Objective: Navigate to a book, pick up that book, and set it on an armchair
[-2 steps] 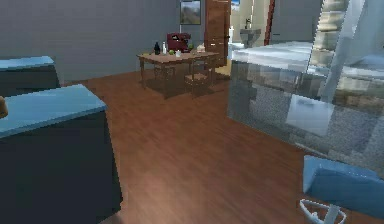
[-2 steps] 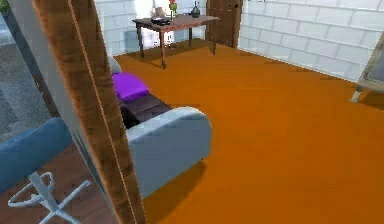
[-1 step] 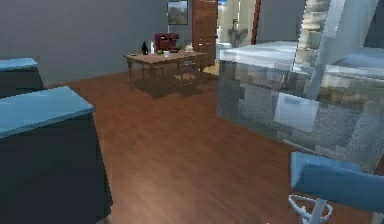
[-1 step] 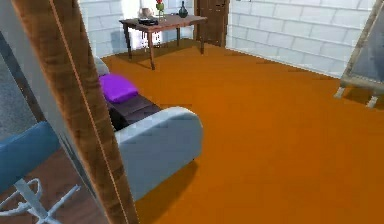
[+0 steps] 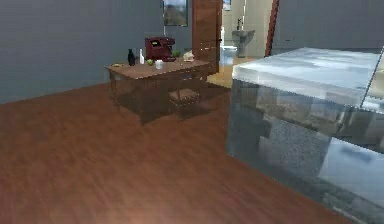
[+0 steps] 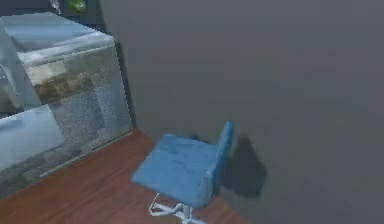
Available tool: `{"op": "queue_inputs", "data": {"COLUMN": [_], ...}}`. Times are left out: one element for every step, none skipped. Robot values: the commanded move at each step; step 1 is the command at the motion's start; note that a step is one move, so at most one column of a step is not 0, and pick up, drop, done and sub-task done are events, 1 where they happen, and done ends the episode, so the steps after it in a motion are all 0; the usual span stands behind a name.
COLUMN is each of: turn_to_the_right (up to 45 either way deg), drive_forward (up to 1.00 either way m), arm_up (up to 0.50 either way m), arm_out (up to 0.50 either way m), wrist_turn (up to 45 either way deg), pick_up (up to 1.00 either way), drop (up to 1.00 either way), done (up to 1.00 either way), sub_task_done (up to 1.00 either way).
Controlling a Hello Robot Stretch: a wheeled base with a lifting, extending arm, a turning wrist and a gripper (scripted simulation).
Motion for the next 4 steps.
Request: {"op": "queue_inputs", "data": {"turn_to_the_right": [0.0,0.0,0.0,42.0], "drive_forward": [1.00,1.00,0.30,0.00], "arm_up": [0.00,0.00,0.00,0.00], "arm_out": [0.00,0.00,0.00,0.00], "wrist_turn": [0.0,0.0,0.0,0.0], "pick_up": [0.00,0.00,0.00,0.00], "drop": [0.00,0.00,0.00,0.00], "done": [0.00,0.00,0.00,0.00], "sub_task_done": [0.00,0.00,0.00,0.00]}}
